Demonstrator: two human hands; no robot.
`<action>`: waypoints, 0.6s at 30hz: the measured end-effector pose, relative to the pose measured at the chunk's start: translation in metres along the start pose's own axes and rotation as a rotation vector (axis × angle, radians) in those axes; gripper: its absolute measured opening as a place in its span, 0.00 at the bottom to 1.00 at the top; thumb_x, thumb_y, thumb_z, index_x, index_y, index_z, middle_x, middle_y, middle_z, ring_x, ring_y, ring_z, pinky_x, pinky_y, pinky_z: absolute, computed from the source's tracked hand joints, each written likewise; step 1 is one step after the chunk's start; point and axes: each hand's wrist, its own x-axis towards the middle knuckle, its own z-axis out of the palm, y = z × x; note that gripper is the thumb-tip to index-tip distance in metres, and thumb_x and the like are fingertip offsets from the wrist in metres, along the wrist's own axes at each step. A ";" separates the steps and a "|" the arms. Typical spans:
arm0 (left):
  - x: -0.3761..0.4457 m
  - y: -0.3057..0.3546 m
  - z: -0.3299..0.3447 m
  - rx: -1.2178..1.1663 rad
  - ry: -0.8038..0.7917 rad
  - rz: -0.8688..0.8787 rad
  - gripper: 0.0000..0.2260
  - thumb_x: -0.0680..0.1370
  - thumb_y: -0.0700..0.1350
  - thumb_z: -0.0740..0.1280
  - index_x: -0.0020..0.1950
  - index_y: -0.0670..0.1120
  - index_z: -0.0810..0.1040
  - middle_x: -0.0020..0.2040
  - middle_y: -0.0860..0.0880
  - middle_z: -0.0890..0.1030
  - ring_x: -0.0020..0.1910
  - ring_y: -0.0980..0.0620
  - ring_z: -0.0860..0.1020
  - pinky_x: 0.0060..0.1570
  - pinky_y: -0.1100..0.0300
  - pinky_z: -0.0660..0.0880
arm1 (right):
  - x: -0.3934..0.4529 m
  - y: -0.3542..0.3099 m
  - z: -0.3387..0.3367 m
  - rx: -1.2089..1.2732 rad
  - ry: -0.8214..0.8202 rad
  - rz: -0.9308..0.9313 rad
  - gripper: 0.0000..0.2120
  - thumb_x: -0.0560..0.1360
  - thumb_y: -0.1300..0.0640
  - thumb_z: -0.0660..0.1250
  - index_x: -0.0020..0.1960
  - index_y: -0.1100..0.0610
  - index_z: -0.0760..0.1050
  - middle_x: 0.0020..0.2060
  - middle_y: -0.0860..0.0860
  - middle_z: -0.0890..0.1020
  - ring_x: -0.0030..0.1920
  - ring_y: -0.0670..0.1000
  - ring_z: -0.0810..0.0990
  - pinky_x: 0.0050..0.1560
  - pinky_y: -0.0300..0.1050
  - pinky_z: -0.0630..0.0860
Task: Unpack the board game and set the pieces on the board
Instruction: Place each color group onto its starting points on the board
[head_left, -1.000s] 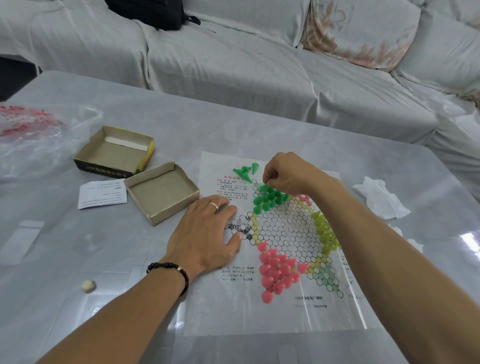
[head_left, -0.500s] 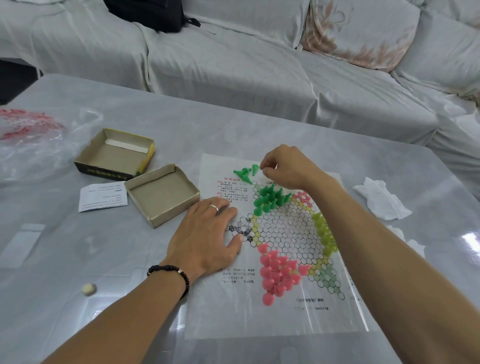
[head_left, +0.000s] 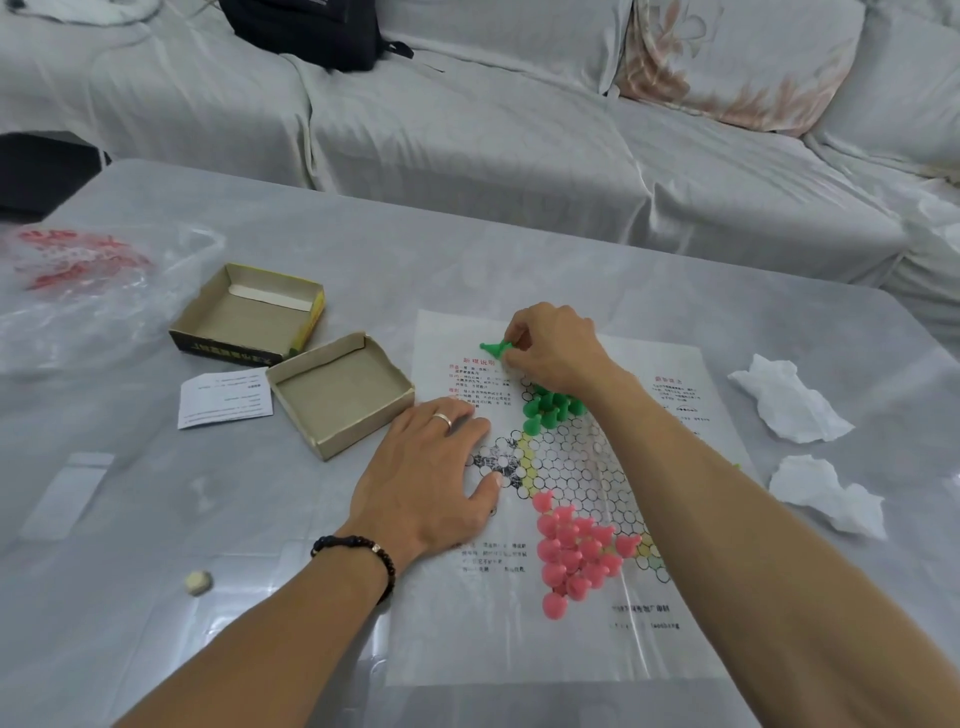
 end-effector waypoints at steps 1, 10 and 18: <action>0.000 0.000 0.000 -0.002 0.001 0.000 0.20 0.75 0.60 0.60 0.63 0.53 0.70 0.67 0.54 0.69 0.69 0.53 0.62 0.70 0.57 0.56 | -0.001 0.001 -0.003 0.008 0.017 -0.007 0.08 0.75 0.52 0.67 0.53 0.51 0.77 0.46 0.47 0.82 0.49 0.51 0.79 0.58 0.53 0.71; -0.001 0.001 -0.002 0.003 -0.013 -0.001 0.20 0.75 0.60 0.59 0.63 0.53 0.70 0.67 0.54 0.68 0.69 0.53 0.62 0.70 0.57 0.56 | -0.018 0.016 -0.026 0.066 0.016 -0.051 0.12 0.77 0.67 0.58 0.53 0.67 0.79 0.50 0.61 0.83 0.48 0.61 0.82 0.51 0.58 0.80; 0.000 0.001 -0.003 0.001 -0.022 -0.007 0.20 0.75 0.60 0.59 0.63 0.54 0.70 0.66 0.54 0.68 0.68 0.53 0.63 0.70 0.56 0.58 | -0.025 0.014 -0.037 0.142 -0.008 -0.071 0.07 0.73 0.64 0.69 0.48 0.57 0.83 0.42 0.48 0.84 0.42 0.46 0.82 0.47 0.42 0.81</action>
